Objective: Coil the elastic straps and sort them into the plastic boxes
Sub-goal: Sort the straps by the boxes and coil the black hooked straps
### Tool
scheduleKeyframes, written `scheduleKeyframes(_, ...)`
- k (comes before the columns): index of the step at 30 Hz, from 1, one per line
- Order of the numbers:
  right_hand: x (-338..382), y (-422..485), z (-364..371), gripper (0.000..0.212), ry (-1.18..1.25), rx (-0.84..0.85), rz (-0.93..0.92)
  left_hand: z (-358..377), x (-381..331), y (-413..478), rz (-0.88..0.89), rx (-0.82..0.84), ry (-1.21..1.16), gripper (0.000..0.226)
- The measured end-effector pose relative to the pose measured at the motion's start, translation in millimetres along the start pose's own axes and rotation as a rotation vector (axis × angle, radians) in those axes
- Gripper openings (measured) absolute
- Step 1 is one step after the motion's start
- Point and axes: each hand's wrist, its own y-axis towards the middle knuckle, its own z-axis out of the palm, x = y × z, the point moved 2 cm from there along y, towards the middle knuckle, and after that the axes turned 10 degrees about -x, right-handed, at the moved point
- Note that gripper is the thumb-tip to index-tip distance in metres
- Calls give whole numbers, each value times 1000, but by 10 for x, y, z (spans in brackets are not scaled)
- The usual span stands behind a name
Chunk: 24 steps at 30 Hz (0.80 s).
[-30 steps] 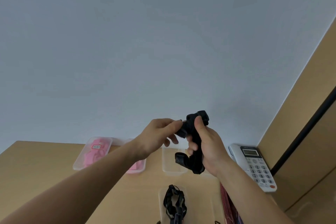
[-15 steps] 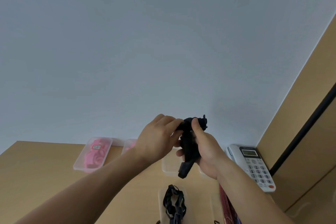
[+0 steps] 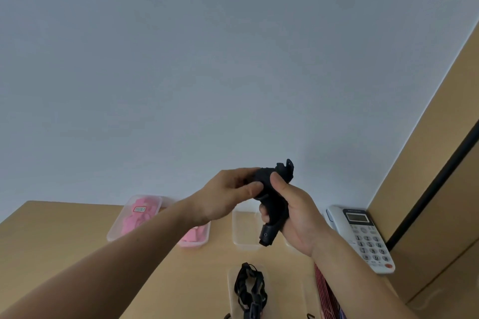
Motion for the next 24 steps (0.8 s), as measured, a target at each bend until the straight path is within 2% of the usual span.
scheduleKeyframes(5, -38, 13, 21, 51, 20, -38, -28, -14, 48, -29, -50, -90, -78, 36)
scheduleKeyframes(7, -14, 15, 23, 45, -10, -63, -44, 0, 54, -29, -38, -132, -57, 35)
scheduleKeyframes(11, 24, -12, -8, 35, -64, -8, -5, -89, -2, 14, 23, -350, -2, 32)
scheduleKeyframes(13, 9, -12, -36, 32, -104, -35, 14, -156, -20, 33, 3, -432, -29, 30)
scheduleKeyframes(19, -30, 25, -44, 28, -164, -218, -45, -104, 32, -21, -37, -386, -73, 38)
scheduleKeyframes(22, -31, 21, -50, 22, -193, -232, -123, -52, 53, -9, -64, -393, -135, 40)
scheduleKeyframes(24, -18, 12, -79, 23, -223, -220, -192, -44, 57, -4, -110, -402, -262, 41)
